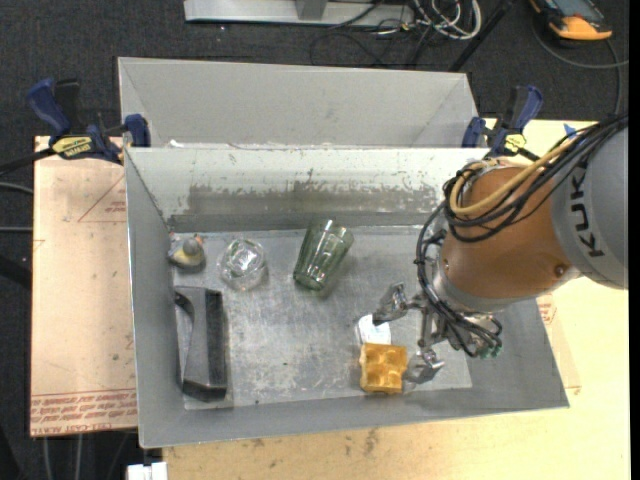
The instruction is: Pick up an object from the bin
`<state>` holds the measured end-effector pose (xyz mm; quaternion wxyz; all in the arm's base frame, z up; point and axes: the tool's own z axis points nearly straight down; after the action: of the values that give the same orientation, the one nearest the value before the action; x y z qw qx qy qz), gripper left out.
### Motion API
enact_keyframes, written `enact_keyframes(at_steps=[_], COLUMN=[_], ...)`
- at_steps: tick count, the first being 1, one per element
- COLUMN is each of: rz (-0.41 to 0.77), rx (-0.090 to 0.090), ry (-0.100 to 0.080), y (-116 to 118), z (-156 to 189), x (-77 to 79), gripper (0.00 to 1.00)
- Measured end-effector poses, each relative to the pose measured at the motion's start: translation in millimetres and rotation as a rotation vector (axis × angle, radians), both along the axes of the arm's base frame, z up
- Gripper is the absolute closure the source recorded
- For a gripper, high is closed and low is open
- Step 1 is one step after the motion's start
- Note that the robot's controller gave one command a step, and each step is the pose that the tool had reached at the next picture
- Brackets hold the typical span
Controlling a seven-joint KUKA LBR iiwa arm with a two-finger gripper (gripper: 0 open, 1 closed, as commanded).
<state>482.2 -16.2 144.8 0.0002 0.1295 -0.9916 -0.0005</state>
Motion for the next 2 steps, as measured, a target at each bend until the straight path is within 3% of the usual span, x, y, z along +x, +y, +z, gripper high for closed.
enact_keyframes(at_steps=[1,2], rz=[0.042,0.077], rx=[0.004,-0.001], ry=[-0.04,-0.014], y=[14.0,15.3], z=[-66.5,-62.3], x=[10.9,3.9], gripper=[0.0,1.0])
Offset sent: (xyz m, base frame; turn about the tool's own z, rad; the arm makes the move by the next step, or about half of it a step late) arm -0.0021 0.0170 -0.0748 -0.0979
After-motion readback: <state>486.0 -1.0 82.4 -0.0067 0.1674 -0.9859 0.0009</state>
